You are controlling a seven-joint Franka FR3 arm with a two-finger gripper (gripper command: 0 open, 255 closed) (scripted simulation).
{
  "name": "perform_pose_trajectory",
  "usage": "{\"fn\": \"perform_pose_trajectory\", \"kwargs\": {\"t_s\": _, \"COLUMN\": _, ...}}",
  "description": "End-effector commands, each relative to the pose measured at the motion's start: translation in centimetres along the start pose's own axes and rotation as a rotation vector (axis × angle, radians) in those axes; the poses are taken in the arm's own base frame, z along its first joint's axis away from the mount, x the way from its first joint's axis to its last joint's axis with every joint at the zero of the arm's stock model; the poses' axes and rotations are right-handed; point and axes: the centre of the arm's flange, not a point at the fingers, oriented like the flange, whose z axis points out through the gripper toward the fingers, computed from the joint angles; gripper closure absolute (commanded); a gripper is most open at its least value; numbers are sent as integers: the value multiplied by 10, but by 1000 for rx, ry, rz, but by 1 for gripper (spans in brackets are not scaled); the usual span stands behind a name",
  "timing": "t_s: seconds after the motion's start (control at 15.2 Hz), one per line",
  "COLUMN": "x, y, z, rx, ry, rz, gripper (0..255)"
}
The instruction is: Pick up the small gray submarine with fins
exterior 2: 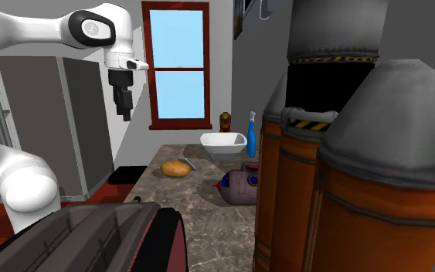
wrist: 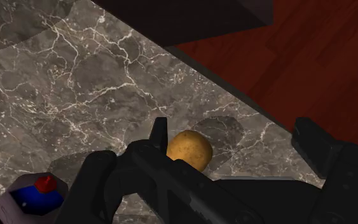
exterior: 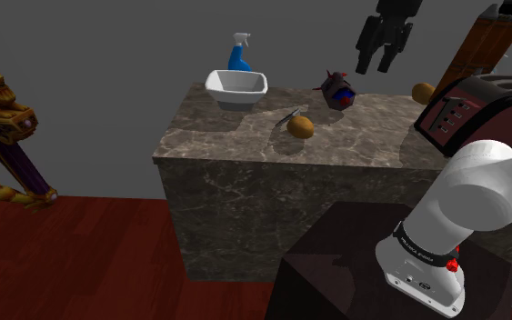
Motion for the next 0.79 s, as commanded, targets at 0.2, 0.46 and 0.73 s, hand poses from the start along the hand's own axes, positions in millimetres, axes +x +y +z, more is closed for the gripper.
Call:
{"fn": "perform_pose_trajectory", "kwargs": {"t_s": 0.2, "x": 23, "y": 30, "z": 6, "rx": -17, "ry": -16, "rz": -42, "gripper": 0}}
{"fn": "perform_pose_trajectory", "kwargs": {"t_s": 0.46, "x": 56, "y": 70, "z": 14, "rx": -39, "ry": -38, "rz": -99, "gripper": 0}}
{"fn": "perform_pose_trajectory", "kwargs": {"t_s": 0.73, "x": 91, "y": 107, "z": 22, "rx": -61, "ry": -60, "rz": -155, "gripper": 0}}
